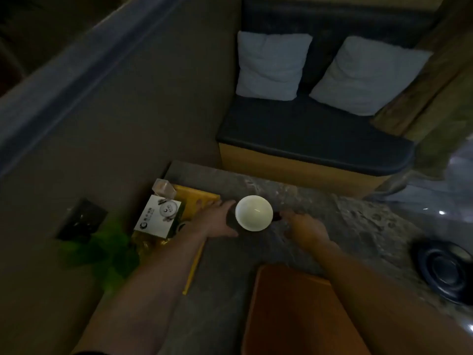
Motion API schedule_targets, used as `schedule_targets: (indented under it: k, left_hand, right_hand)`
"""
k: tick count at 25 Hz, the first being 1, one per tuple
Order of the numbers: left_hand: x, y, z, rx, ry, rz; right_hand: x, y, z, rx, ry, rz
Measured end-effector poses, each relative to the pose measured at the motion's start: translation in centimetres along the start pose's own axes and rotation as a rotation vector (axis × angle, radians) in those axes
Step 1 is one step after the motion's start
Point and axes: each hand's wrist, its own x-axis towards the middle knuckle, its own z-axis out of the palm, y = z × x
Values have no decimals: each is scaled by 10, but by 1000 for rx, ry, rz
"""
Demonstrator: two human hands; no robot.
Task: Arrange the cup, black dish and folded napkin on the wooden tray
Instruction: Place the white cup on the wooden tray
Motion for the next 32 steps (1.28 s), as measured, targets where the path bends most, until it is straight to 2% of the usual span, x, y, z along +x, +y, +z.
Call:
schedule_targets:
  k: [8, 11, 15, 20, 26, 32]
  left_hand:
    - [14, 19, 13, -253, 100, 66]
    - [17, 28, 18, -358, 74, 37]
    - [21, 36, 29, -319, 63, -41]
    - [13, 40, 40, -464, 149, -64]
    - [-15, 45, 47, -552, 208, 39]
    - [-51, 57, 53, -592, 130, 114]
  right_hand:
    - [35, 3, 6, 130, 18, 29]
    - [36, 5, 9, 247, 30, 58]
    - [30, 8, 17, 290, -6, 63]
    - [9, 5, 34, 355, -27, 86]
    - [-29, 1, 41, 378, 52, 86]
    - [-96, 0, 59, 555, 142, 111]
